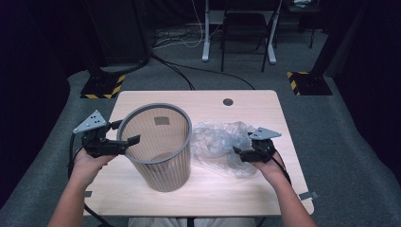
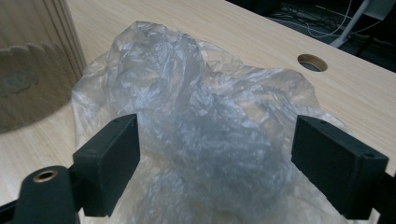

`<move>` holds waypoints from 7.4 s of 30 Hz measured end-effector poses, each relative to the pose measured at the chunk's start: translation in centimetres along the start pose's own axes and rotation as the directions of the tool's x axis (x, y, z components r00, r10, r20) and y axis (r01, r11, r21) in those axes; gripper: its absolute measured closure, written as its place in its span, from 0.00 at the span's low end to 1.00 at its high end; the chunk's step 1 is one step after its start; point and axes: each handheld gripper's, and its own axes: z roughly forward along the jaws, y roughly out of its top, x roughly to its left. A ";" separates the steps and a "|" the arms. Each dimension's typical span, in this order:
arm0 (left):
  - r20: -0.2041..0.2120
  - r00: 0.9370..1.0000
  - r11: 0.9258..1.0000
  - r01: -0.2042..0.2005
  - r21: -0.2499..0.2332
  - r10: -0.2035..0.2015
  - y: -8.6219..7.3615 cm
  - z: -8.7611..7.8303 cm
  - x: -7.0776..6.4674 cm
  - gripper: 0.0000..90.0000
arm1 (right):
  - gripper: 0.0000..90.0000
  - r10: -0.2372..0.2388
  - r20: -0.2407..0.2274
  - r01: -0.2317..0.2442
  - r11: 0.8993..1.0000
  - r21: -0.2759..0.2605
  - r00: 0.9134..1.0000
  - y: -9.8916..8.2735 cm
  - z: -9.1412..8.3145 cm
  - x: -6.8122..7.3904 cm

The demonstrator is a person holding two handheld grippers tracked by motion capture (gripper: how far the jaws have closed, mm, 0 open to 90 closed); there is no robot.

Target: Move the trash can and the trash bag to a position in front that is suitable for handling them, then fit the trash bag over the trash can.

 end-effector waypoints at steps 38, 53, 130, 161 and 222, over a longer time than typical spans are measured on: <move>0.053 0.998 0.999 -0.031 0.006 0.031 0.1 0.2 -1.9 0.16 | 0.75 -0.006 0.017 0.004 0.993 0.115 1.000 -1.2 2.0 0.0; 0.082 0.996 0.999 -0.039 0.002 0.039 0.2 0.7 -2.7 0.16 | 0.75 -0.033 -0.012 0.034 0.990 0.138 0.999 -3.4 -2.6 0.9; 0.048 0.998 0.999 -0.025 -0.041 0.027 0.3 -1.6 -1.7 0.17 | 0.13 0.024 -0.015 -0.024 0.999 0.044 1.000 -4.6 -5.0 3.3; 0.046 0.998 0.998 -0.045 -0.032 0.047 0.6 -1.8 -2.0 0.17 | 0.59 0.009 -0.051 0.002 0.977 0.214 0.999 -6.4 -1.9 2.1; 0.007 1.000 0.992 -0.026 -0.121 0.027 1.8 -2.4 -3.0 0.25 | 0.70 0.093 -0.075 -0.102 0.987 -0.125 0.993 4.8 -13.1 0.7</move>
